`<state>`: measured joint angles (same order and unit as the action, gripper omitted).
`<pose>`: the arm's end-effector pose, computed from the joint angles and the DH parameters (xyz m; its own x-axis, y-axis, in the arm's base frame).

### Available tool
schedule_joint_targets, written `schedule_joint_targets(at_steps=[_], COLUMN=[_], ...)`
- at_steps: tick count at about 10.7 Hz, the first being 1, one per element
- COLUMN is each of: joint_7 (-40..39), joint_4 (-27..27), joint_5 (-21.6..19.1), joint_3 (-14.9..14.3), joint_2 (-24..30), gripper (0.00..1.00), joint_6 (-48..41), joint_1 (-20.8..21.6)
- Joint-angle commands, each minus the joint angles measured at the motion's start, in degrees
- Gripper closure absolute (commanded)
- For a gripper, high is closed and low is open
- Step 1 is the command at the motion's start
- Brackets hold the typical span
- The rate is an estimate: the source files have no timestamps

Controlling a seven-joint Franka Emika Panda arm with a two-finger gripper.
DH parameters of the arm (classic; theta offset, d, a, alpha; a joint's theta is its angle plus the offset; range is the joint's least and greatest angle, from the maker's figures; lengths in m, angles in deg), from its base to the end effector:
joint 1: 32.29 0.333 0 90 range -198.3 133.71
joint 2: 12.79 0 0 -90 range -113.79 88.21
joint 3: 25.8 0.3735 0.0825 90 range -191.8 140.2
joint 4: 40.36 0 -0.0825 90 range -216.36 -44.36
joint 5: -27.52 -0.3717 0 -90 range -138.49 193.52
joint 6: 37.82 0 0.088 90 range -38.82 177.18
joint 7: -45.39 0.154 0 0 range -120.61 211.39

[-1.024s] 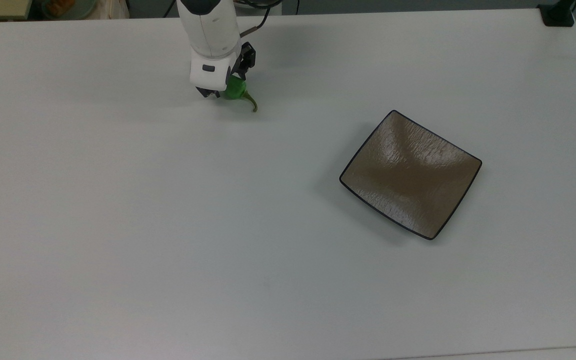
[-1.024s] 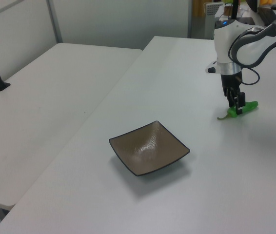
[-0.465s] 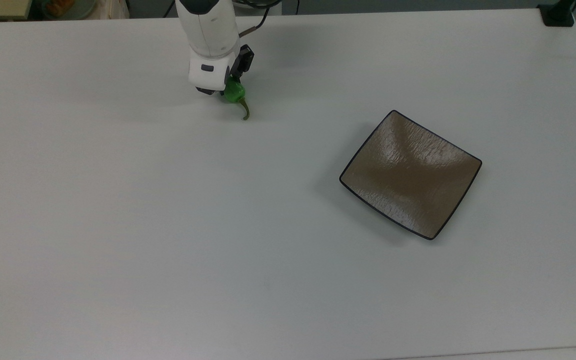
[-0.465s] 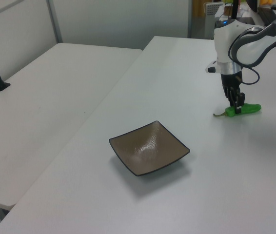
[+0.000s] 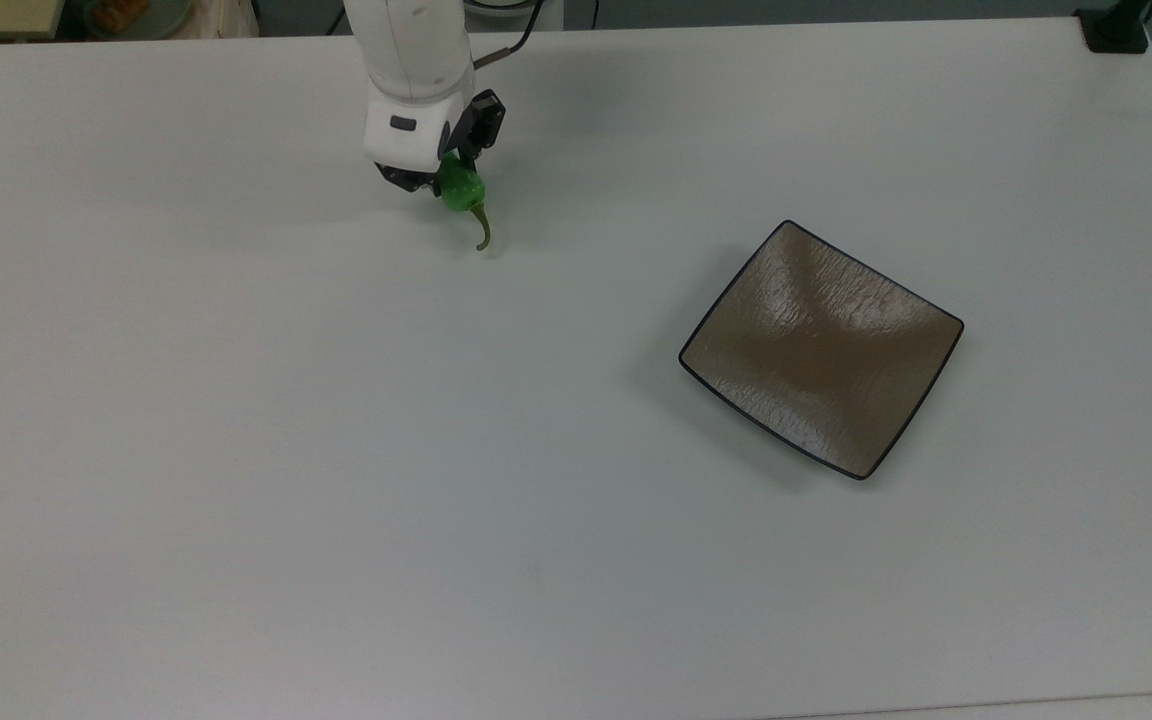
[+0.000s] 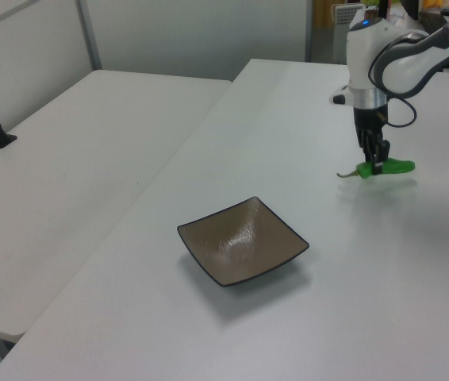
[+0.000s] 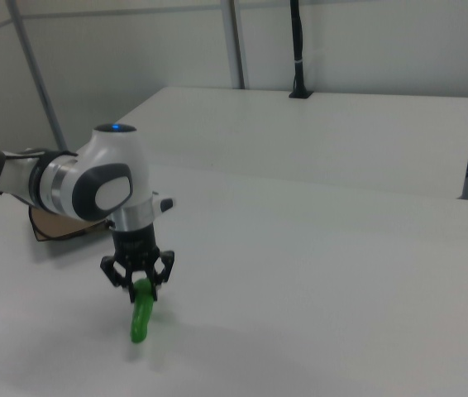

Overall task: Chili peppers are placed on a ceramic plate
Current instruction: 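Carry the chili pepper over to the square brown plate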

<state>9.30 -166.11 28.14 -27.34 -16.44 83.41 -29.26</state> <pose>0.5108 0.0124 0.3634 0.7801 0.6139 -0.1208 0.6094 -0.7893 -0.0756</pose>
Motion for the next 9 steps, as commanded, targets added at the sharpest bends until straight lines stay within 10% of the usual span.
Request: schedule_joint_targets(at_steps=[1, 9], joint_7=[4.7, 26.6], joint_4=[6.8, 24.4], joint_5=[-4.6, -18.4], joint_3=[0.3, 9.3], joint_2=[1.2, -3.6], gripper=[0.82, 0.81], joint_6=[-2.9, -4.3], joint_1=[0.5, 3.4])
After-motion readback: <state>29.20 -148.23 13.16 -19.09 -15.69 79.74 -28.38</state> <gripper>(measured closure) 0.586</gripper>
